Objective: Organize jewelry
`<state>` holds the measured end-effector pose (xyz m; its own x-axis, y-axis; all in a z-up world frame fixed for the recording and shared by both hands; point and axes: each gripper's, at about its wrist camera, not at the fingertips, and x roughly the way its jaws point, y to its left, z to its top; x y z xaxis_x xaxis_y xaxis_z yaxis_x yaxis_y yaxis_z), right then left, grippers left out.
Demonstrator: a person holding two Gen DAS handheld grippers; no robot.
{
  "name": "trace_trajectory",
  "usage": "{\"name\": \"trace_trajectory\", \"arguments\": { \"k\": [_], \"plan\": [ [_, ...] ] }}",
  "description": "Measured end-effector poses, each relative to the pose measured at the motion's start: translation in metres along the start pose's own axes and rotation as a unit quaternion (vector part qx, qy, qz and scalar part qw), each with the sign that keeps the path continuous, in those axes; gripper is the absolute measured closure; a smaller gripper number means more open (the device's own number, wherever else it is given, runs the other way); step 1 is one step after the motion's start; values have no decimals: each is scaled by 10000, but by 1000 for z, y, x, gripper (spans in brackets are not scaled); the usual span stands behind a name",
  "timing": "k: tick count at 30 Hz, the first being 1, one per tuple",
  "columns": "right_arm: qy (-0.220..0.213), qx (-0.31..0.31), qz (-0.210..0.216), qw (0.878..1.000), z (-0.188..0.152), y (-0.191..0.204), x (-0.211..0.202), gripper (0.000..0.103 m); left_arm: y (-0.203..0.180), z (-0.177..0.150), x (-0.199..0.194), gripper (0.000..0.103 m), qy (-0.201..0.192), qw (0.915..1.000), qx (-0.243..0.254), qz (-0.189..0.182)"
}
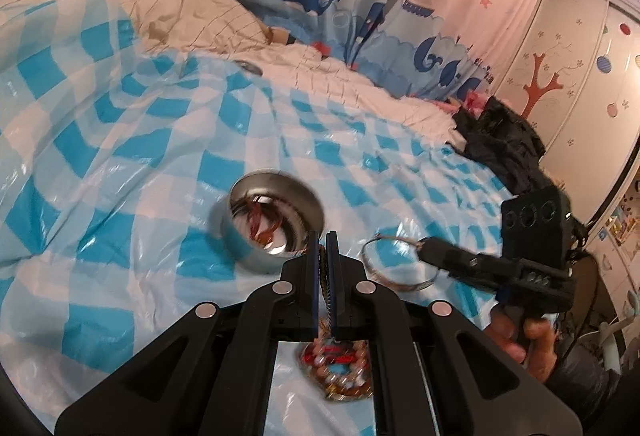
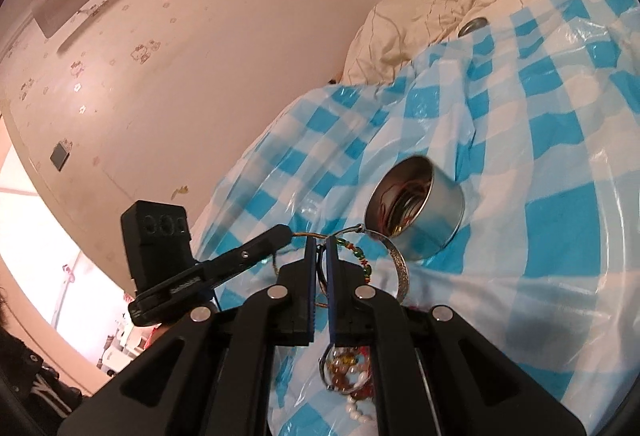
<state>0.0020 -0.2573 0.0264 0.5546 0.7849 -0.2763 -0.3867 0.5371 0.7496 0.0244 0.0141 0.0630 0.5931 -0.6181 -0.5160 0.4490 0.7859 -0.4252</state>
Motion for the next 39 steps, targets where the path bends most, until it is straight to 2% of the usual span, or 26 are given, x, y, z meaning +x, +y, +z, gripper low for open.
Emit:
{"name": "trace_trajectory", "arguments": {
  "k": [7,9,12,14,17,21,22,23,25,28,33,36,39],
  "plan": [
    [-145,-249,-84,9996,28,5,17,98,-4,36,14,100,-417,9990,-50,-143],
    [-135,-389,-190,9990,36,8,26,98,6,41,38,100,-179,9997,-63,162],
    [-58,-698,-458,9965,45,12,47,98,30,33,84,100,569,9941,-149,915],
    [47,-925,-685,9933,48,13,64,98,40,25,91,100,719,9916,-350,1021],
    [302,-1365,-1187,9830,46,12,92,98,50,26,81,95,626,9910,-646,992],
    [949,-1914,-1974,9568,30,4,129,94,64,27,60,83,403,9891,-1005,998],
    [1010,-2021,-2052,9523,25,6,130,83,67,25,55,81,383,9884,-1083,995],
    [922,-2061,-2026,9529,23,9,124,67,68,24,52,80,377,9877,-1142,998],
    [632,-2118,-1954,9555,20,19,103,58,70,22,46,76,370,9870,-1190,1012],
    [534,-2062,-1971,9570,15,28,78,57,69,18,38,72,370,9867,-1197,1034],
    [557,-1878,-2238,9548,-8,28,37,53,66,6,19,64,415,9854,-1208,1128],
    [594,-1845,-2368,9520,-6,29,41,53,66,0,7,59,409,9839,-1282,1176],
    [576,-1995,-2187,9534,5,45,65,47,68,-3,-3,55,329,9833,-1340,1186]
  ]
}}
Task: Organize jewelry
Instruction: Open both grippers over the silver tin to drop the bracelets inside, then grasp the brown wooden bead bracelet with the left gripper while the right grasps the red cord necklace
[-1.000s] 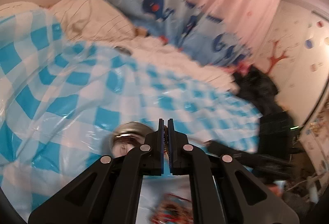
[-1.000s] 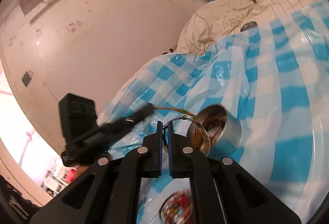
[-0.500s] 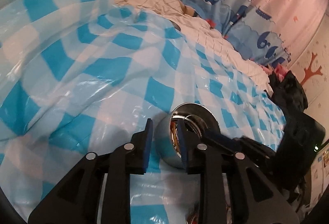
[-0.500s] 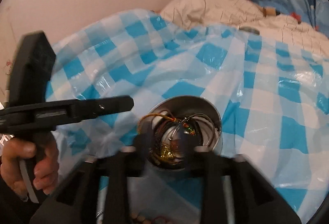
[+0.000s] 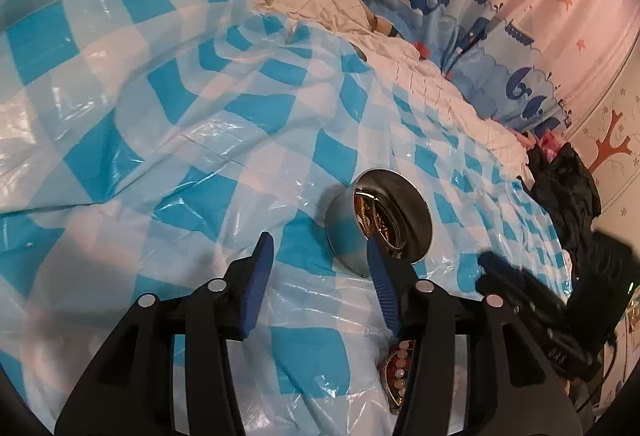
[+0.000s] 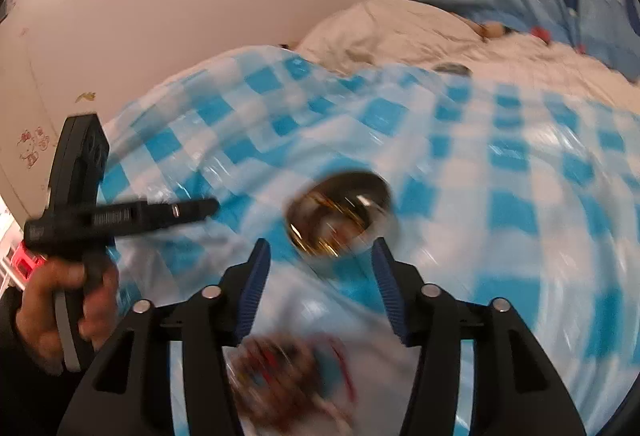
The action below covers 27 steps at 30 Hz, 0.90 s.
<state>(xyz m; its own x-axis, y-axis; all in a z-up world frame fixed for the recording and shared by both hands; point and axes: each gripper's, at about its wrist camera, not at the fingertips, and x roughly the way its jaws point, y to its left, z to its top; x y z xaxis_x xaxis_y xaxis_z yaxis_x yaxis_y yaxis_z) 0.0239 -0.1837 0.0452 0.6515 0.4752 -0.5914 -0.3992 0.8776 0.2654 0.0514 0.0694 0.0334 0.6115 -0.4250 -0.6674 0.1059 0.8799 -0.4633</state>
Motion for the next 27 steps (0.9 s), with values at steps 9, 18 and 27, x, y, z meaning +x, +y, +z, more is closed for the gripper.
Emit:
{"name": "trace_trajectory", "arguments": {
  "k": [9,18,27],
  "plan": [
    [550,-816,-770,9922,28,24,93,44,7,8,-7,53,-24,9997,-143,-205],
    [749,-990,-1230,9846,19,10,104,41,-2,8,-10,49,-17,9995,-66,-309],
    [227,-244,-778,9964,-10,-8,-4,37,-13,-2,-12,48,175,9988,422,-150]
  ]
}}
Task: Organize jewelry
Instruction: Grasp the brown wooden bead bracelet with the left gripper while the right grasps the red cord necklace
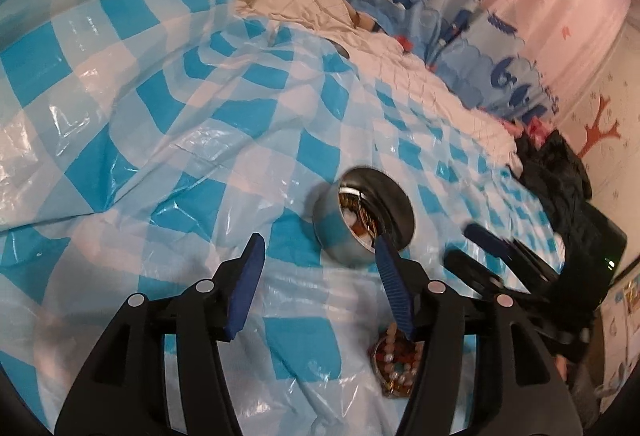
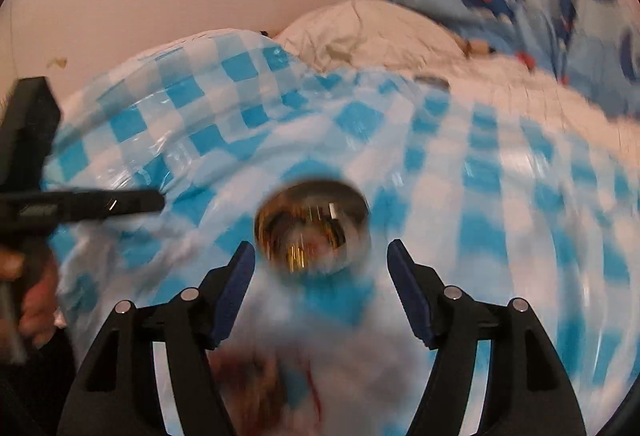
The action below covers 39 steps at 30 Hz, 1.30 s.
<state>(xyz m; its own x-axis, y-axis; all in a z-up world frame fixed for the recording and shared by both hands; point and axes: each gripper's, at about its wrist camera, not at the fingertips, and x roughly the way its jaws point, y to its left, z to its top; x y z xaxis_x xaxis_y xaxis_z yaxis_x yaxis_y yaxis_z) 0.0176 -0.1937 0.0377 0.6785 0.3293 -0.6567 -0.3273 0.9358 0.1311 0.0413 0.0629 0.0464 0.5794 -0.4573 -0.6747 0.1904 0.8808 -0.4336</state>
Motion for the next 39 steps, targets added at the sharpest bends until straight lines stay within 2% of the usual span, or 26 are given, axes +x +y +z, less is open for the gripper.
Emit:
{"name": "trace_trajectory", "arguments": {
  "k": [1,4,7,12,18,22,24,25,27,29,34,39],
  "plan": [
    [106,119,75,9998,-12,-5,-7,38,-3,-3,0,48,45,9999,89,16],
    [478,342,195,9981,-49,-16,-16,62,-12,-15,6,48,276,9989,387,35],
    [646,426,209,9968,-66,-17,-12,72,-17,-27,12,48,436,9979,489,-19],
    [667,298,207,9971,-59,-6,3,72,-28,-45,21,48,617,9954,717,-148],
    [945,-183,-180,9952,-69,7,24,73,-51,-52,40,46,694,9911,1004,-534],
    [981,-507,-217,9937,-71,15,23,90,-71,-60,55,45,860,9854,1301,-684],
    [998,-685,-259,9923,-73,20,23,94,-78,-65,60,46,985,9819,1462,-692],
    [998,-705,-253,9922,-73,20,23,96,-80,-67,62,48,1025,9808,1514,-680],
    [959,-558,-208,9936,-72,15,22,101,-81,-69,64,73,1051,9800,1605,-530],
    [885,-220,-71,9958,-70,5,19,101,-76,-66,62,97,1026,9815,1514,-570],
    [530,693,391,9954,-59,-19,6,101,-65,-52,46,97,803,9858,1189,-872],
    [155,1202,789,9895,-52,-32,-5,101,-59,-43,34,97,618,9860,912,-1252]
  ]
}}
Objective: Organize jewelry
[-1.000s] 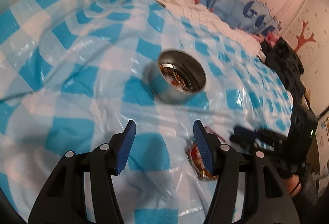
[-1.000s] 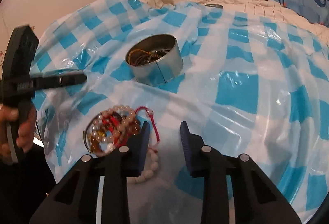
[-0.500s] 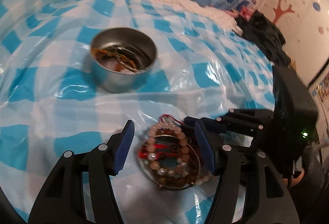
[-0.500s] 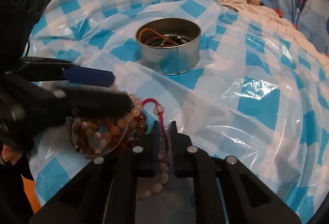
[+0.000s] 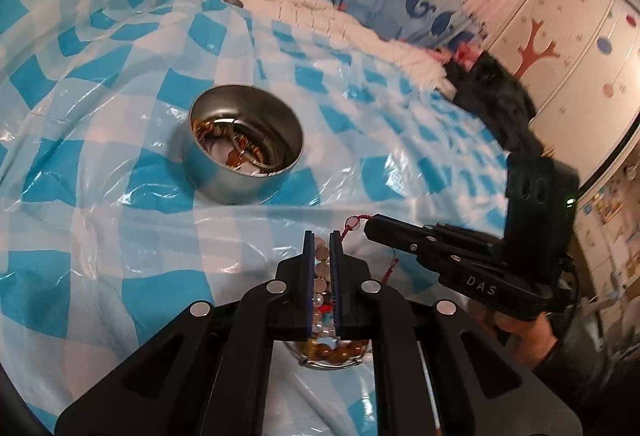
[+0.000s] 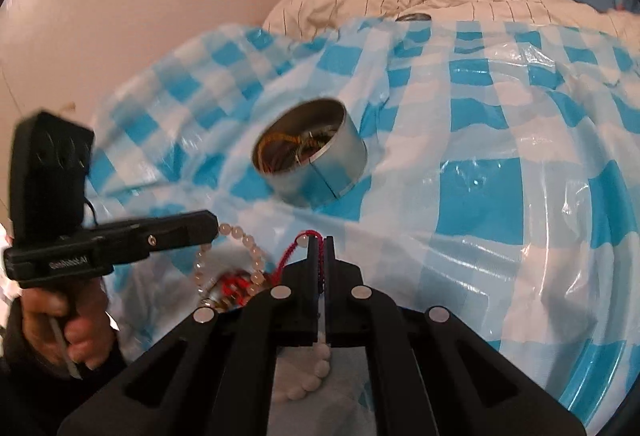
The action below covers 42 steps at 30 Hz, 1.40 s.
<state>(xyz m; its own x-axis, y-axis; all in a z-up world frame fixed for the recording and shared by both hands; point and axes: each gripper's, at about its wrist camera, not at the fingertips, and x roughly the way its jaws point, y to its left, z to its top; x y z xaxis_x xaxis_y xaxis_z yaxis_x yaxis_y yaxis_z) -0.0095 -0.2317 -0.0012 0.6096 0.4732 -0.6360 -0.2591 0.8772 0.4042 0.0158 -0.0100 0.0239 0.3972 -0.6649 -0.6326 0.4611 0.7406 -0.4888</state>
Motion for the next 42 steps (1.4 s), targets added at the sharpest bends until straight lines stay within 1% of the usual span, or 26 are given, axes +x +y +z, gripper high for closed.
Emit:
{"name": "trace_trajectory", "arguments": {
  "k": [2,7,13,18,23,28,32,35,37,39,40,41,42],
  "plan": [
    [-114,96,97,9998,3,-1,-4,101,2,3,-4,97,-71,9999,-82,-87],
    [-514,195,512,9972,11,1,-20,101,4,7,-11,97,-176,9997,-122,-125],
    [-638,135,575,9962,15,8,-27,101,1,10,-11,97,-193,9996,-85,-168],
    [-870,159,734,9934,20,11,-39,100,0,12,-13,97,-225,9996,-62,-161],
    [-989,144,775,9920,28,20,-44,100,0,15,-14,97,-244,9996,-45,-156],
    [-1283,56,822,9883,41,34,-56,100,-4,23,-21,97,-360,9991,-6,-210],
    [-1422,94,866,9860,50,40,-61,100,-6,29,-25,97,-453,9987,-20,-253],
    [-1566,156,1112,9813,56,42,-67,100,-7,33,-26,97,-496,9984,-37,-271],
    [-1598,5,1010,9820,58,47,-72,100,-8,33,-27,97,-509,9983,-32,-267],
    [-1653,95,1217,9787,59,46,-76,100,-7,33,-26,97,-503,9984,-35,-249],
    [-1667,113,1213,9785,59,45,-78,100,-7,33,-27,97,-503,9984,-35,-247],
    [-1603,28,1012,9819,60,47,-77,100,-7,33,-27,97,-501,9985,-35,-237],
    [-1349,-148,641,9887,61,50,-67,100,-7,33,-26,97,-495,9985,-29,-227]
  ]
}}
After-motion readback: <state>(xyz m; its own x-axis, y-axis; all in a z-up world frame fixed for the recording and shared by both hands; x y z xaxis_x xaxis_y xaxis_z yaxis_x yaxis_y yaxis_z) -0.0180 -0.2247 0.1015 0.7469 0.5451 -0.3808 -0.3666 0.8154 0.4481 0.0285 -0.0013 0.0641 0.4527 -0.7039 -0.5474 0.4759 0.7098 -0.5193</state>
